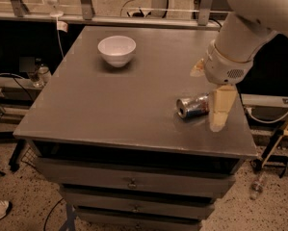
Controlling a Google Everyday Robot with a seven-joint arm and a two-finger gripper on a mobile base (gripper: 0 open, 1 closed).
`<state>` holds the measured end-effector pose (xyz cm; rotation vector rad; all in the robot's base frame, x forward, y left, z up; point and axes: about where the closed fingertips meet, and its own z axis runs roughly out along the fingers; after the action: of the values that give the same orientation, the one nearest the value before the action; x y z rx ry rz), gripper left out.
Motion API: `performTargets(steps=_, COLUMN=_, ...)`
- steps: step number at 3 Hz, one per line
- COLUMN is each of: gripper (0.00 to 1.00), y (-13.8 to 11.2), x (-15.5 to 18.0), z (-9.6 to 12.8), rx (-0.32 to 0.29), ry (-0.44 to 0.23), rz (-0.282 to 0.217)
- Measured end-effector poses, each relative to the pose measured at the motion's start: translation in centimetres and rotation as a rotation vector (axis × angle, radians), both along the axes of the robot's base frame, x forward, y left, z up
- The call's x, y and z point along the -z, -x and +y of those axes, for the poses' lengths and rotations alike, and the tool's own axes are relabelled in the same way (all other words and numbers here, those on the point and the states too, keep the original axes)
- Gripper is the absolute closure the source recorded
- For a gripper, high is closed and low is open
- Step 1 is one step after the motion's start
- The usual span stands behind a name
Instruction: Pick redbull can
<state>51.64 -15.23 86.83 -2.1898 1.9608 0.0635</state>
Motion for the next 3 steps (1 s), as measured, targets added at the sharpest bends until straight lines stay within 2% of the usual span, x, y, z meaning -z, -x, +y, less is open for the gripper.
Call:
performTargets(steps=1, gripper=0.00, y=-0.4, x=1.6, z=-0.4, rx=0.008, ry=0.010, rz=0.026)
performTargets(steps=2, gripper=0.16, y=-0.6, x=3.1, z=-0.5, rx=0.017, ry=0.003, rz=0.057)
performTargets(steps=3, gripper=0.39, y=-0.9, x=4.0, z=-0.3, rx=0.019, ry=-0.004, rz=0.078)
